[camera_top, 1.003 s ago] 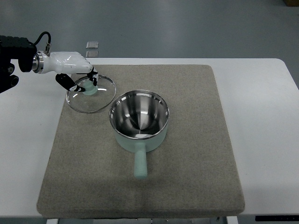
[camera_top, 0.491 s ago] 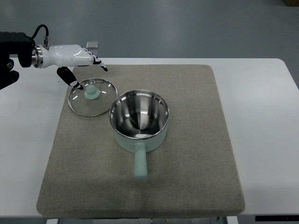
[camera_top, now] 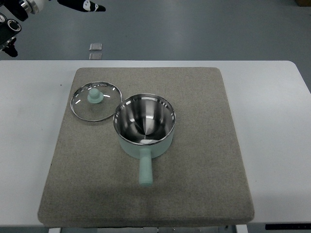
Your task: Place lid left of pot with left hand
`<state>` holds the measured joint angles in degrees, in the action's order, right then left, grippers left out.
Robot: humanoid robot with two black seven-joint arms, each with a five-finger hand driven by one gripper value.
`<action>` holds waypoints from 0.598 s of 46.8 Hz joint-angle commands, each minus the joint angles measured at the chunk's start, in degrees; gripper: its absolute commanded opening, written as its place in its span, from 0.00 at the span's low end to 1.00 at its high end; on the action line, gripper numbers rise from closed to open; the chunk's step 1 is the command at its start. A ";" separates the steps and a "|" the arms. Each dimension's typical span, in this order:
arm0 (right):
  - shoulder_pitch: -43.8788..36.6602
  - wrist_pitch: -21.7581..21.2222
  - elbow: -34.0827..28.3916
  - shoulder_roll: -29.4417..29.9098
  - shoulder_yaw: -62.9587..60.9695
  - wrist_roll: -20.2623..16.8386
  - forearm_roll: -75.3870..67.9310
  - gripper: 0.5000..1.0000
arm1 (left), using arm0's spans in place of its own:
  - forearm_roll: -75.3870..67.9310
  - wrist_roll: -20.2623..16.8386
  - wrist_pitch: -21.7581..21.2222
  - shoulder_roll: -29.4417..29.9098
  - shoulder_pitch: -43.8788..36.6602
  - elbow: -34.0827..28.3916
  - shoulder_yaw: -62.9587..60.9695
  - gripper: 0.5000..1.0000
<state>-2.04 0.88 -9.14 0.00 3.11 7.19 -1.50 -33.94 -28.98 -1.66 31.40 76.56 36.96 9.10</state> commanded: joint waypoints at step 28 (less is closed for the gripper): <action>-0.07 0.00 0.00 0.00 0.06 0.10 0.01 0.85 | 43.16 23.79 -0.01 -11.01 -2.55 -19.03 1.97 0.98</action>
<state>-2.05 0.88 -9.14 0.00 3.09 7.20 -1.50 7.13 -6.00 -1.76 20.51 74.64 18.08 10.10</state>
